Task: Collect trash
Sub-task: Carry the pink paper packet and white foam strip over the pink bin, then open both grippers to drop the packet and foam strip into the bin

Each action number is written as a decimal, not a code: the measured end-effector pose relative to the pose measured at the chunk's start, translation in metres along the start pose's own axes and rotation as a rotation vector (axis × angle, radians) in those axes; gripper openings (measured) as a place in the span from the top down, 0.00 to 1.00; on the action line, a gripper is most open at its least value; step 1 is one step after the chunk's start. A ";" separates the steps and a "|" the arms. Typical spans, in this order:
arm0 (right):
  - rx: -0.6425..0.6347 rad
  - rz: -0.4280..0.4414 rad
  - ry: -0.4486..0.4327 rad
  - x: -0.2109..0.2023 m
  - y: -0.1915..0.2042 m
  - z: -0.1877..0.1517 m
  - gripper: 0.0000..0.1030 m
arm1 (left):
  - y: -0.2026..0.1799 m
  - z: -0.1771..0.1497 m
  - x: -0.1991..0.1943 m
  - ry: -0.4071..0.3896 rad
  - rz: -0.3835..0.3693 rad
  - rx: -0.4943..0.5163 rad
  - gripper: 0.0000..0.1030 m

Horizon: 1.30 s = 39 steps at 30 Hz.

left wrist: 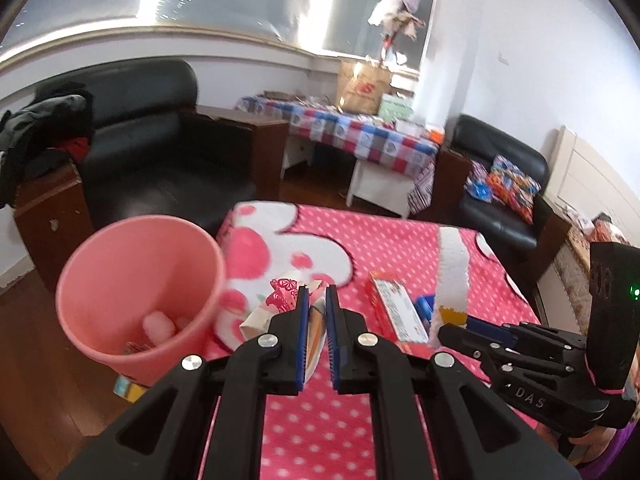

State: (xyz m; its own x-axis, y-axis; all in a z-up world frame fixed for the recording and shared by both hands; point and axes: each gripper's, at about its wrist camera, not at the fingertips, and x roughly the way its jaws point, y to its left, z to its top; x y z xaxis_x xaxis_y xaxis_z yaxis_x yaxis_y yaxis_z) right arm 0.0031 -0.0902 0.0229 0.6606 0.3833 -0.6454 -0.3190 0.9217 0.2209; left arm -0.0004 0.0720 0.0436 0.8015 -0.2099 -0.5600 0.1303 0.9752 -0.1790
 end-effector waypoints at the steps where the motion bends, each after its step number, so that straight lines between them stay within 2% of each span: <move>1: -0.016 0.011 -0.004 0.004 0.007 0.005 0.80 | 0.005 0.003 -0.004 -0.011 0.012 -0.009 0.92; 8: -0.111 0.095 -0.018 0.033 0.064 0.040 0.80 | 0.049 0.022 -0.032 -0.089 0.103 -0.061 0.92; 14: -0.167 0.148 -0.016 0.057 0.107 0.062 0.80 | 0.085 0.030 -0.040 -0.113 0.166 -0.089 0.92; 26: -0.252 0.169 0.085 0.123 0.168 0.067 0.80 | 0.144 0.013 -0.016 -0.056 0.218 -0.178 0.92; 39: -0.258 0.119 0.178 0.164 0.177 0.052 0.79 | 0.162 -0.002 0.017 0.012 0.209 -0.192 0.92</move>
State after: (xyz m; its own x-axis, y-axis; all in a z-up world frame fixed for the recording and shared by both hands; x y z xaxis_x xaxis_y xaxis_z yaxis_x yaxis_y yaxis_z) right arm 0.0905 0.1386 -0.0063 0.4868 0.4501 -0.7486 -0.5631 0.8169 0.1249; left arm 0.0328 0.2266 0.0035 0.7925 -0.0072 -0.6099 -0.1509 0.9665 -0.2075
